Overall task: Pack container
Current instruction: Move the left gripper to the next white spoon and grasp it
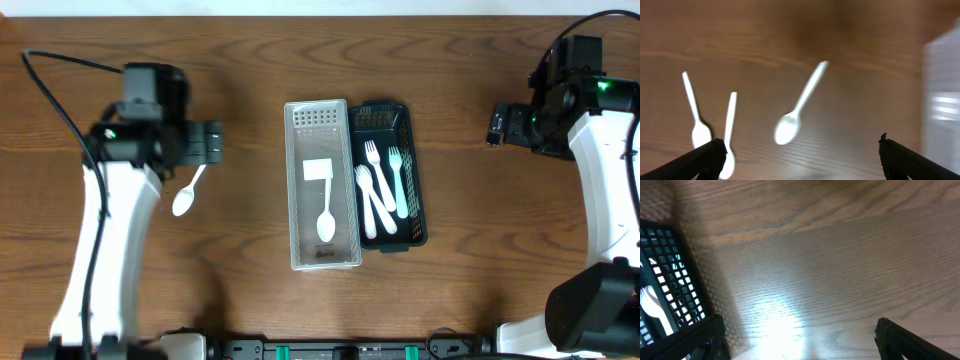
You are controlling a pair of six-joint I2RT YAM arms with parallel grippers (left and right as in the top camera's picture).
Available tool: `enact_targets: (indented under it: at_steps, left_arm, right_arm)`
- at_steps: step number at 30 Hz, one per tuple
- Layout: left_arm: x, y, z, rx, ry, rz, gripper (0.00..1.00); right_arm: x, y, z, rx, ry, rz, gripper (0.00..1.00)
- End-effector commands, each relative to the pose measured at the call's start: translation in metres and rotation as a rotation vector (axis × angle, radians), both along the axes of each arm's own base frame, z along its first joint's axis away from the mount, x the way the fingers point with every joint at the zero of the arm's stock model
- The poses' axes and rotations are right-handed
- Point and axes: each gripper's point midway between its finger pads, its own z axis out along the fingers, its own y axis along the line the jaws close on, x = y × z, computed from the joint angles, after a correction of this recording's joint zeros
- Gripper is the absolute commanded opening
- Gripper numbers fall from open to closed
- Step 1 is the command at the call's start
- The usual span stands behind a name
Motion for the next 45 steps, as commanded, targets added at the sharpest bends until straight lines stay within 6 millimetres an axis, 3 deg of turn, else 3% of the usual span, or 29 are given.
enact_targets:
  at_steps: [1,8,13,22,32,35,39,45]
  left_arm:
    - [0.010,0.011,-0.037,-0.023,0.105,-0.112,1.00]
    - [0.015,0.026,-0.121,-0.049,0.314,-0.126,1.00]
    - [0.016,0.026,-0.159,-0.060,0.393,-0.143,1.00]
    - [0.010,0.026,-0.189,-0.075,0.467,-0.143,1.00]
    - [0.005,0.025,-0.199,-0.083,0.502,-0.142,0.98]
    - [0.003,0.025,-0.199,-0.084,0.508,-0.142,0.85]
    - [0.002,0.025,-0.199,-0.086,0.512,-0.138,0.54]
    - [0.000,0.024,-0.199,-0.087,0.519,-0.138,0.30]
  right_arm:
    - [-0.001,0.000,-0.002,0.008,0.006,-0.014,0.99]
    - [-0.001,0.000,-0.002,0.008,0.006,-0.014,0.99]
    - [-0.001,0.000,-0.002,0.008,0.007,-0.014,0.99]
    - [-0.001,0.000,-0.002,0.008,0.006,-0.015,0.99]
    - [-0.001,0.000,-0.002,0.008,0.007,-0.014,0.99]
    - [-0.001,0.000,-0.002,0.008,0.006,-0.015,0.99]
    - [-0.001,0.000,-0.002,0.008,0.006,-0.015,0.99]
    - [-0.001,0.000,-0.002,0.008,0.006,-0.015,0.99]
